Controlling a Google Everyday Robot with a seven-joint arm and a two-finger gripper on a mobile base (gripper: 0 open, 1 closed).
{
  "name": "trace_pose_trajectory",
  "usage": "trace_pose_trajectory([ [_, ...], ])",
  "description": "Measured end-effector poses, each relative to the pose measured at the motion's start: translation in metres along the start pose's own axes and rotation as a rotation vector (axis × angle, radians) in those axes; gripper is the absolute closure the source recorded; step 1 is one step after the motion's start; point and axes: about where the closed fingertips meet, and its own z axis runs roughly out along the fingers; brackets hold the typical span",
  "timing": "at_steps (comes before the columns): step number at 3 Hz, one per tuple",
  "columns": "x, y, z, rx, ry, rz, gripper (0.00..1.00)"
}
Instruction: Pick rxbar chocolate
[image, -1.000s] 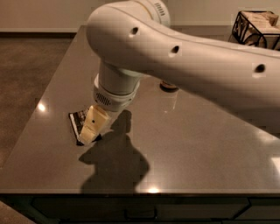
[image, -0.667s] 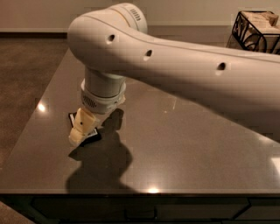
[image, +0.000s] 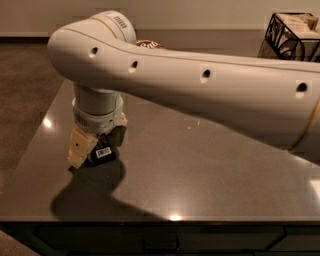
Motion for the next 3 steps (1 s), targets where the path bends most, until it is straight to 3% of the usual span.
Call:
trace_pose_trajectory([
  [3, -0.0086, 0.0050, -0.0047, 0.004, 0.017, 0.001, 0.85],
])
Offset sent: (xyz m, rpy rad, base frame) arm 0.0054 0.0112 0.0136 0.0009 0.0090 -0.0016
